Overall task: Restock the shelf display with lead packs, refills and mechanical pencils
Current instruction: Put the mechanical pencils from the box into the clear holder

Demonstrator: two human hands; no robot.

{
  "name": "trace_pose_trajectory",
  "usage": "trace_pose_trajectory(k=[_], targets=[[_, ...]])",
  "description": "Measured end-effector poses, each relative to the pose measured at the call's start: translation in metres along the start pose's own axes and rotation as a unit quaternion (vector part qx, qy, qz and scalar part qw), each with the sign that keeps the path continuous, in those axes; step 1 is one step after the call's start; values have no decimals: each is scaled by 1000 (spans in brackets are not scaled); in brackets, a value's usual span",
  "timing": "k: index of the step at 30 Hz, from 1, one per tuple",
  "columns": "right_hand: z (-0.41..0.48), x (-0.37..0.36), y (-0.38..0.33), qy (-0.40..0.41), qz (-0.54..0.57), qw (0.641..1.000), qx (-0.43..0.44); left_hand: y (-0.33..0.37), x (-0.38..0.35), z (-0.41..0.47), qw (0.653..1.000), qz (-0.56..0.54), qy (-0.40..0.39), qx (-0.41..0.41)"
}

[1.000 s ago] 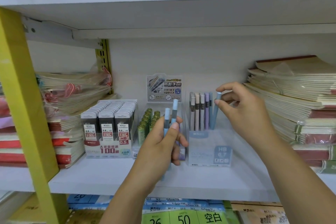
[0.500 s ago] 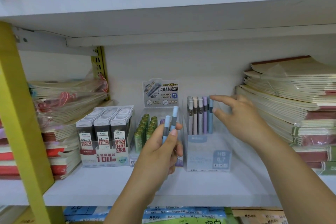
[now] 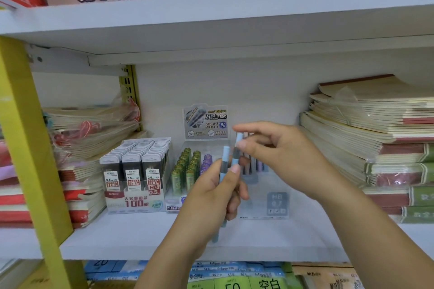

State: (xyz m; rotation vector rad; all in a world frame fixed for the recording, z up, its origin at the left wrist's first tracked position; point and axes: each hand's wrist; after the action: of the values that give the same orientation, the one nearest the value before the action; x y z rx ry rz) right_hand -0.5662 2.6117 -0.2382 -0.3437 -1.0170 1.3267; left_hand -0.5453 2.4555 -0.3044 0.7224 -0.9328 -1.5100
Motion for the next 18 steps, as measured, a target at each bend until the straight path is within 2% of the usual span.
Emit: trace_pose_trajectory(k=[3, 7, 10, 13, 15, 18], targets=[[0, 0, -2, 23, 47, 999, 3, 0, -5, -1, 1000, -9, -11, 3], [3, 19, -4, 201, 125, 971, 38, -1, -4, 0, 1000, 4, 17, 23], [2, 39, -1, 283, 102, 950, 86, -6, 2, 1, 998, 49, 30, 28], [2, 43, 11, 275, -1, 958, 85, -7, 6, 2, 997, 40, 31, 59], [4, 39, 22, 256, -73, 961, 70, -5, 7, 3, 997, -9, 22, 75], [5, 33, 36, 240, -131, 960, 52, -4, 8, 5, 996, -38, 27, 73]])
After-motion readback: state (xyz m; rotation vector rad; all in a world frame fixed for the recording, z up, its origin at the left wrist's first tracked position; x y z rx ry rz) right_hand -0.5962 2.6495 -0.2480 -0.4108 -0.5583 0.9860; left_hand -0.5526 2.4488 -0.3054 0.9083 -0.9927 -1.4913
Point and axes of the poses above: each hand's wrist, its own z-axis towards the middle knuckle, its own x-axis out of the back of the hand, y = z × x, and after that the axes turned 4 degrees about -x, right-handed
